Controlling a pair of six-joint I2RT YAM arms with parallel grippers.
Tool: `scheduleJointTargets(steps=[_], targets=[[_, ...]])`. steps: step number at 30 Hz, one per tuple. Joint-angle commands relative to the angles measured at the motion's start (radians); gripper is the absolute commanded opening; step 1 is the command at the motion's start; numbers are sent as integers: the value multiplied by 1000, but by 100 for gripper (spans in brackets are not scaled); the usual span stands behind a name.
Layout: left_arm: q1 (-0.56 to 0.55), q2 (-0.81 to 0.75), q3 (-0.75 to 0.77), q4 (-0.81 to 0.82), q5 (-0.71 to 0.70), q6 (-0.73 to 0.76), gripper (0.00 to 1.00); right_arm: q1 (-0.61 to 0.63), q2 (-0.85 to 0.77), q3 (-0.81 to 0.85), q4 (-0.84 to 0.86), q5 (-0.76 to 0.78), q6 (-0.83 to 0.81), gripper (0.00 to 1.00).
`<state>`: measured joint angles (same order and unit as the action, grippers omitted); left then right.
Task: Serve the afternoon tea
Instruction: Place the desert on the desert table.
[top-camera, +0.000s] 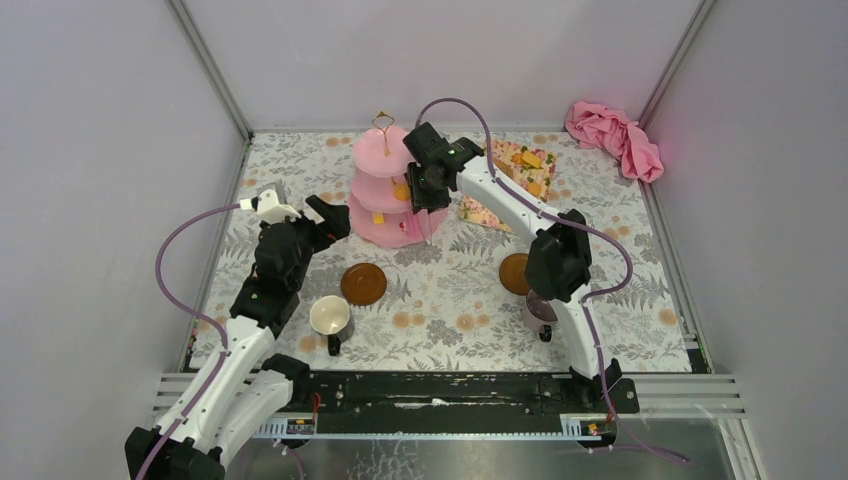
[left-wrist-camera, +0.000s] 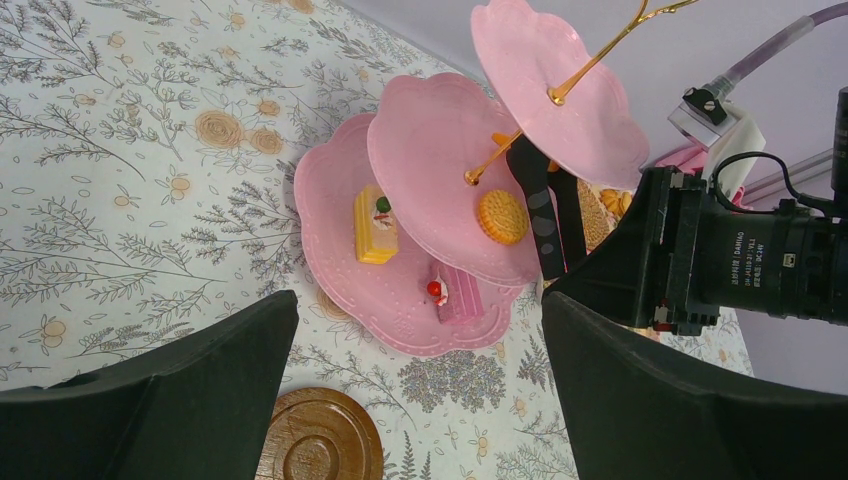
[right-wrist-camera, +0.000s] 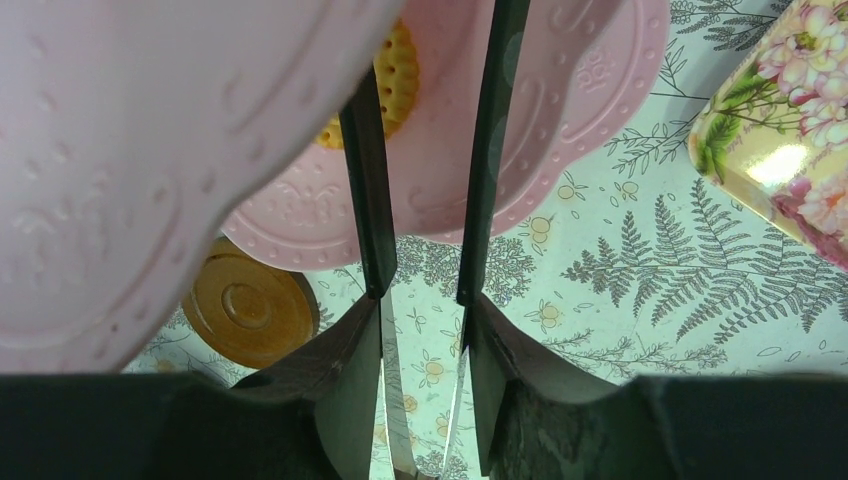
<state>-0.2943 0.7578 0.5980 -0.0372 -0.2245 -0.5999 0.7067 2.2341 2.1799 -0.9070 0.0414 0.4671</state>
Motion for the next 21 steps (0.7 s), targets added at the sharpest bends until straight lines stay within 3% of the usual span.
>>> scheduleJointTargets(steps=[1,21], targets=[[6,-9,3,56,-1,11,100,-9,-51,-9,-1,7,-8,40],[5,2,7,62,0,12,100,-9,-134,-105,45,-12,-3,40]])
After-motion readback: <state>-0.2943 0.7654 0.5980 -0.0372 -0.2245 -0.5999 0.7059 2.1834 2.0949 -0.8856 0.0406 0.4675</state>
